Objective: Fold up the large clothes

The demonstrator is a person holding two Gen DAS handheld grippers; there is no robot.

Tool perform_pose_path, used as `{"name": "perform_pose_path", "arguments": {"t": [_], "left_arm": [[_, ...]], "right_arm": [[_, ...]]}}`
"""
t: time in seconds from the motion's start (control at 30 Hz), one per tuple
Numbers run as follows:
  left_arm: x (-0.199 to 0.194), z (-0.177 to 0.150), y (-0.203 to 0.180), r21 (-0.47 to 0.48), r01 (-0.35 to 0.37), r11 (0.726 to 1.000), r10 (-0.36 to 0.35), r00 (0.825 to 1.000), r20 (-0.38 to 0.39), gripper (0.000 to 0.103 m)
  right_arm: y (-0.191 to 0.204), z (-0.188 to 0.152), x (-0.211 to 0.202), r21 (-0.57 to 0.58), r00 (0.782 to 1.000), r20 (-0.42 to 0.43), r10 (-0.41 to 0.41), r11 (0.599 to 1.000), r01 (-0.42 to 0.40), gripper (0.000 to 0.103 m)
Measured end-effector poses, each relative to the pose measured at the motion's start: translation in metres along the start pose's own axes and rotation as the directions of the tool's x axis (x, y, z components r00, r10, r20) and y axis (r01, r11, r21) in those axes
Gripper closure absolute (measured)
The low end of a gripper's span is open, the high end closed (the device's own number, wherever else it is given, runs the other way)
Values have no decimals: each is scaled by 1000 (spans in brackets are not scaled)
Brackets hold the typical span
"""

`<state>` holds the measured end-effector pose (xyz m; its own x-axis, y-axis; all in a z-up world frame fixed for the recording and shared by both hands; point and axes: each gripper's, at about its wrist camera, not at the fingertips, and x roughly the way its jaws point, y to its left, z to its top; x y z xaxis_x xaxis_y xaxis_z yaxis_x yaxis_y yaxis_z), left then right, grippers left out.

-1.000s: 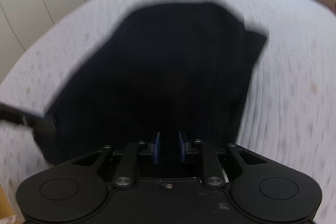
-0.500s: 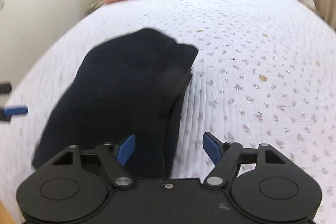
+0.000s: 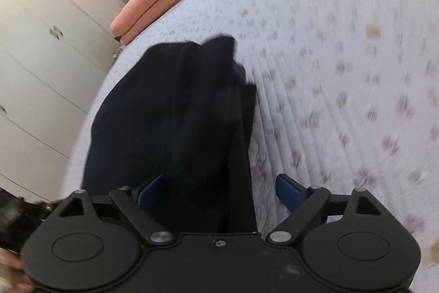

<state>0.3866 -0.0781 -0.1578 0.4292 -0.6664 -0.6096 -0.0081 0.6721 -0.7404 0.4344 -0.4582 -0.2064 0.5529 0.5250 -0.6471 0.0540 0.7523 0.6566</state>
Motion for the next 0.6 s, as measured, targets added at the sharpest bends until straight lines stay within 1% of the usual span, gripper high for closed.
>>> {"name": "perform_pose_path", "arguments": {"t": [0.07,0.1,0.17,0.2,0.23,0.3,0.4,0.43,0.47,0.5,0.53,0.57,0.6], "left_arm": [[5,-1,10,-39,42,998,-43,999,-11,4],[8,-1,15,-65,63,996,-65,998,-16,4],[14,-4,27,-144,126,982,-129,992,-14,3],[17,-5,31,-169,146,975,-151,988,-13,3],[19,-7,33,-173,160,972,-163,987,-5,2],[21,-9,32,-159,159,974,-161,987,2,2],[25,-10,26,-134,134,982,-135,991,7,4],[25,-11,23,-126,118,985,-117,993,12,8],[25,-8,20,-119,96,988,-94,995,25,14],[23,-10,18,-114,83,990,-80,996,35,17],[21,-9,16,-112,80,990,-75,996,43,23],[17,-10,15,-109,84,991,-78,996,51,30],[16,-10,14,-108,98,989,-93,994,57,34]], "right_arm": [[-12,2,-2,71,997,-38,68,995,-65,0],[-14,3,-3,78,995,-45,89,993,-86,0],[-15,5,-4,61,991,-58,117,992,-114,0],[-12,5,-9,60,990,-64,124,991,-121,0],[-12,6,-8,61,989,-70,133,990,-129,0],[-11,8,-6,58,985,-84,152,987,-148,0],[-4,8,-3,16,988,-88,127,992,-126,0],[1,8,-3,5,990,-85,111,994,-111,7],[5,7,-3,3,990,-82,116,993,-116,22],[8,6,-4,13,989,-78,126,992,-125,24],[11,5,-5,13,991,-68,117,993,-116,25],[15,3,-7,2,992,-57,113,994,-113,32],[17,2,-11,10,991,-52,121,993,-121,35]]}}
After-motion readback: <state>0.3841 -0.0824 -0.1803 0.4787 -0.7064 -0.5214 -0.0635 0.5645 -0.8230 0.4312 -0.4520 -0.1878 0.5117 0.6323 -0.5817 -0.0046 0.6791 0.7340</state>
